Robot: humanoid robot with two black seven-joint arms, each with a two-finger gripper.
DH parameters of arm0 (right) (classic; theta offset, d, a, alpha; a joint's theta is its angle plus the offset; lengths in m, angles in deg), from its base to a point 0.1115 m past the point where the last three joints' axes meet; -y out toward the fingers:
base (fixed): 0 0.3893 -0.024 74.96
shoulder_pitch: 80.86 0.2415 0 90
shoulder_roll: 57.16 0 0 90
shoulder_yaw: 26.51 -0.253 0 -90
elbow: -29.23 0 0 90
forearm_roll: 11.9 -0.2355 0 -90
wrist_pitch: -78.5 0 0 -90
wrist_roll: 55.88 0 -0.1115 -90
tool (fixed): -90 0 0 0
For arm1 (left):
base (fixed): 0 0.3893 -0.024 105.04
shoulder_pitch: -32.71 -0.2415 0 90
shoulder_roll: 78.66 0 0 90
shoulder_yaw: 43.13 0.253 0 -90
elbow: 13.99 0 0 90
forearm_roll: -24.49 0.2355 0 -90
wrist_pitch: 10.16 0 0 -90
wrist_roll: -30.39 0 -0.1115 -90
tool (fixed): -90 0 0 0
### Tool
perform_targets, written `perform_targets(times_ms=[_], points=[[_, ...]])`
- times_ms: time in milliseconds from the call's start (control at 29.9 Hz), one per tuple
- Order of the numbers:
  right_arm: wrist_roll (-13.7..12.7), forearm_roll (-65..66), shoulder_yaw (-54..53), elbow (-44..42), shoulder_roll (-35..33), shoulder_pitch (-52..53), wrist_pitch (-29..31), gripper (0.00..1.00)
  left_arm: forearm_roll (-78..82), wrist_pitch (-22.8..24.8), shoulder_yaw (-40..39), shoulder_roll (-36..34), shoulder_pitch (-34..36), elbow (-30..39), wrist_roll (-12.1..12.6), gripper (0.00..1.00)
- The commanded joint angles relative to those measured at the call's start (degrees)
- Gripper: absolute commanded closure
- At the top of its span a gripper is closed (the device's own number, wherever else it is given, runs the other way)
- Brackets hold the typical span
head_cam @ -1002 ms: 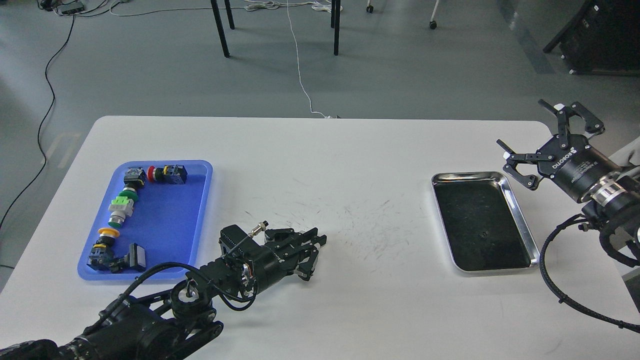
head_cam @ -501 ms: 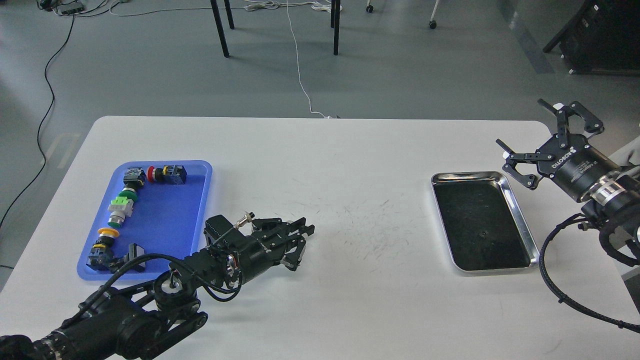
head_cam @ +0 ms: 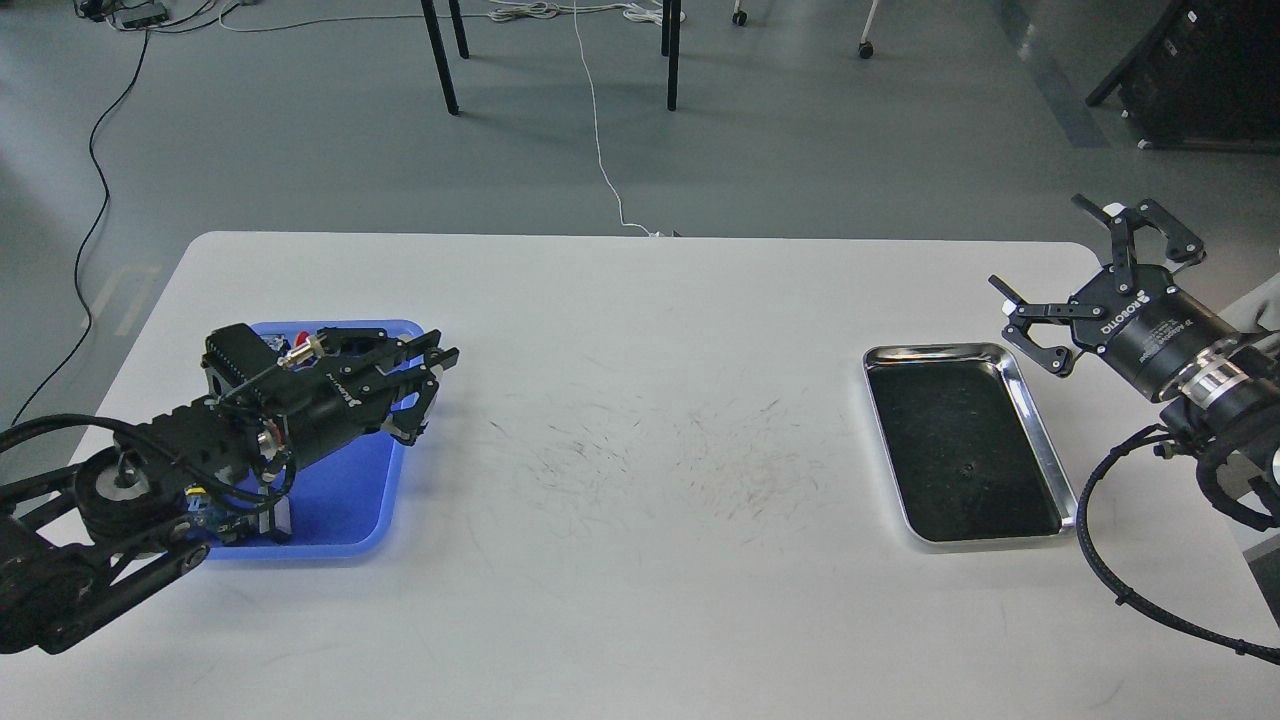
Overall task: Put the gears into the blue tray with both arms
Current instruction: 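Place the gear into the blue tray, open and lift the left gripper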
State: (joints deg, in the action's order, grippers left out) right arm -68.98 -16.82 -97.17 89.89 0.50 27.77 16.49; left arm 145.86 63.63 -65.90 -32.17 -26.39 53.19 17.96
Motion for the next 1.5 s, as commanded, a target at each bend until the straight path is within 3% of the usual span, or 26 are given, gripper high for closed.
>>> perform_targets(times_ms=[0, 200, 701, 868, 1002, 1202, 1269, 1369, 1469], points=[[0.0, 0.0, 0.08, -0.01, 0.0, 0.0, 0.0, 0.03, -6.39, 1.71, 0.17, -2.37, -0.58, -0.38, 2.06, 0.96], [0.0, 0.0, 0.26, -0.01, 0.09, 0.09, 0.0, 0.03, -18.0, 7.6, 0.17, -1.84, -0.67, -2.31, 5.05, 0.96], [0.0, 0.09, 0.44, -0.01, -0.09, 0.18, 0.0, 0.03, -18.27, 6.11, 2.72, 3.25, -2.95, -13.47, 4.7, 0.96], [0.0, 0.09, 0.44, -0.01, -0.09, 0.18, 0.0, 0.03, -18.54, 4.97, 2.72, 4.4, -2.95, -14.7, 4.52, 0.91], [0.0, 0.09, 0.44, -0.01, 0.0, 0.18, 0.0, 0.03, -18.62, 4.88, 2.72, 4.49, -2.95, -14.7, 4.52, 0.8], [0.0, 0.09, 0.44, -0.01, 0.0, 0.18, 0.0, 0.03, -18.62, 3.92, 2.72, 4.4, -2.95, -14.62, 4.35, 0.5], [0.0, 0.09, 0.44, -0.01, 0.0, 0.18, 0.0, 0.03, -18.62, 3.65, 2.64, 4.4, -2.69, -14.53, 4.35, 0.38], [0.0, 0.09, 0.44, -0.1, 0.0, 0.27, 0.0, 0.03, -18.8, 3.39, 2.37, 4.23, -2.08, -13.91, 4.35, 0.09], [0.0, 0.09, 0.52, -0.01, 0.0, 0.35, 0.0, 0.03, -19.32, 2.25, 1.5, 3.79, -0.94, -13.83, 4.35, 0.04]])
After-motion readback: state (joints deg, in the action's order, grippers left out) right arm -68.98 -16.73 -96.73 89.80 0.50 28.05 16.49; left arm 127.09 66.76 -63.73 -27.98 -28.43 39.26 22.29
